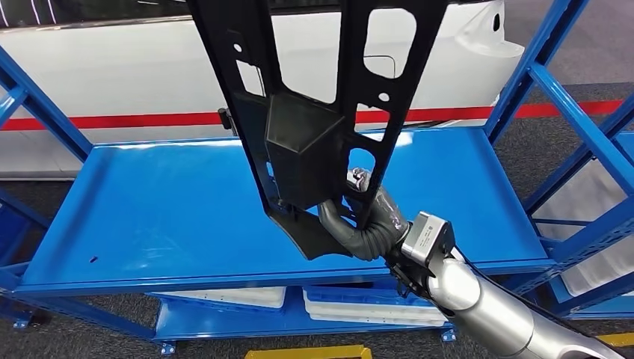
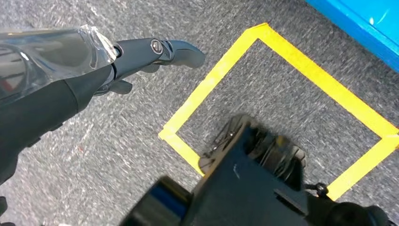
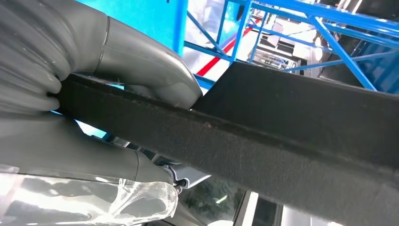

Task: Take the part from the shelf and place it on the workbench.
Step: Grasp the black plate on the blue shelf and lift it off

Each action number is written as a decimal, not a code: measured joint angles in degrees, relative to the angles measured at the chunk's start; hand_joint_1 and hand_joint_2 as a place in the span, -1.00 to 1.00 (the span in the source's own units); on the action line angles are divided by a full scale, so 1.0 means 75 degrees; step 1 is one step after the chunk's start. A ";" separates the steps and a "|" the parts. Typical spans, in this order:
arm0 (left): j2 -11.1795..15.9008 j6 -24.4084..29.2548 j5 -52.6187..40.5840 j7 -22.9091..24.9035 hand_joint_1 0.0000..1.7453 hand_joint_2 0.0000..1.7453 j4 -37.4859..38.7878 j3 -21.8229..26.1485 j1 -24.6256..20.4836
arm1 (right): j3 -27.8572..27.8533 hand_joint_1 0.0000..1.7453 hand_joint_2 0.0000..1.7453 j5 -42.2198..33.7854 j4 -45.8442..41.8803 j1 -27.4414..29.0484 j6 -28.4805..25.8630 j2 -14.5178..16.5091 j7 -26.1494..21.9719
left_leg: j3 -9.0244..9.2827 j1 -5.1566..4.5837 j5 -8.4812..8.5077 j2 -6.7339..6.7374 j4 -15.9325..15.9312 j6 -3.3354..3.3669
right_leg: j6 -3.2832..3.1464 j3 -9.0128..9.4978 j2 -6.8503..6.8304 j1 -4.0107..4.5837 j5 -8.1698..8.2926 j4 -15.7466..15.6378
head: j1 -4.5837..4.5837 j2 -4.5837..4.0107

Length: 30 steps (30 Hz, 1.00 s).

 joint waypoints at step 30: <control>0.0015 -0.0034 0.0023 0.0601 -1.00 1.00 0.0000 0.0331 0.0048 | -0.0197 1.00 1.00 -0.0019 -0.0183 0.0433 -0.0465 0.0010 0.0011 | -0.0275 -0.0005 0.0525 -0.0018 -0.0447 -0.0025 | -0.0041 0.0455 -0.0019 0.0006 -0.0257 -0.0088 | 0.0009 0.0000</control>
